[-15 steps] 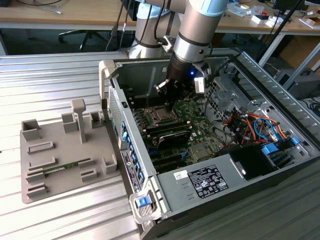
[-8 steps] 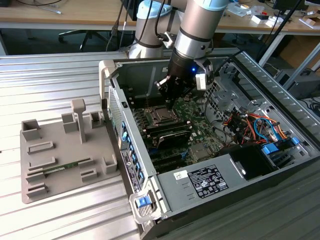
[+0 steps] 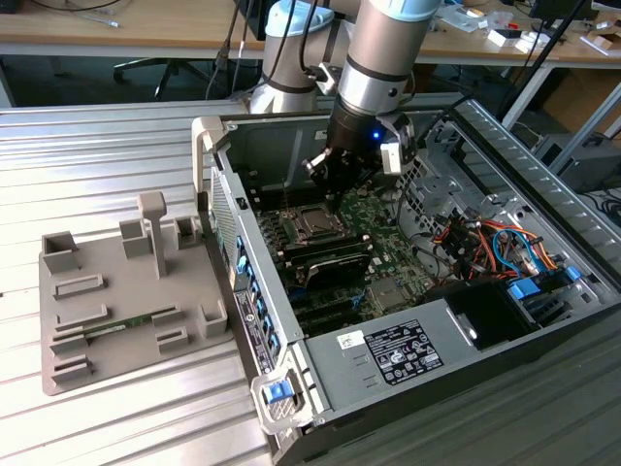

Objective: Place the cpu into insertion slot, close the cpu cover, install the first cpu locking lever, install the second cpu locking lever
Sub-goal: 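Install the first cpu locking lever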

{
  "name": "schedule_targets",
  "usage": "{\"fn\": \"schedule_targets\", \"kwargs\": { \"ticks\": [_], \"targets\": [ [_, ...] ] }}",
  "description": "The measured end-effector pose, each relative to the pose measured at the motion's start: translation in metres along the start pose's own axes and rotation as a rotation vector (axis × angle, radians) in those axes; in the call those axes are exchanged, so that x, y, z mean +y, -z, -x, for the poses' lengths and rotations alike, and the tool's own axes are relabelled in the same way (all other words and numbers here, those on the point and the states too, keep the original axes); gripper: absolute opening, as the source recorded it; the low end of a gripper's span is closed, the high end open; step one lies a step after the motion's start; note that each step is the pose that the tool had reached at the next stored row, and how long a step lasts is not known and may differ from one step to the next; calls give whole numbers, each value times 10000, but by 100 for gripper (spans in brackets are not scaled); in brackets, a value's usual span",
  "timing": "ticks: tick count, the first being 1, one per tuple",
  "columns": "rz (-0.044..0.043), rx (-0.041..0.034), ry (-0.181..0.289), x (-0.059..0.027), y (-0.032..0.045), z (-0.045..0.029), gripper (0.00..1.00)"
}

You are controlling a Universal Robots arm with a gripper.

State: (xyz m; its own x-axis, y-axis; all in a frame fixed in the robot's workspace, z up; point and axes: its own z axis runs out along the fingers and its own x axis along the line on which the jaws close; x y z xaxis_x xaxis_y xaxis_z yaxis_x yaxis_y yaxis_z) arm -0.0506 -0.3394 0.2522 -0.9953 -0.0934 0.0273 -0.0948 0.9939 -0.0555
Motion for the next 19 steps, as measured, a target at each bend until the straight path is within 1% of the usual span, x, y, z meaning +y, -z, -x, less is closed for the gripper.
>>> {"fn": "schedule_targets", "kwargs": {
  "ticks": [5, 8, 10, 15, 17, 19],
  "targets": [
    [0, -1, -3, 3, -1, -7, 10],
    [-1, -15, 0, 8, -2, -67, 10],
    [5, -31, -2, 15, -4, -135, 10],
    [108, -72, -2, 22, 8, -224, 10],
    [140, -93, -2, 21, 35, -237, 10],
    [157, -96, -1, 18, 85, -240, 10]
  ]
}}
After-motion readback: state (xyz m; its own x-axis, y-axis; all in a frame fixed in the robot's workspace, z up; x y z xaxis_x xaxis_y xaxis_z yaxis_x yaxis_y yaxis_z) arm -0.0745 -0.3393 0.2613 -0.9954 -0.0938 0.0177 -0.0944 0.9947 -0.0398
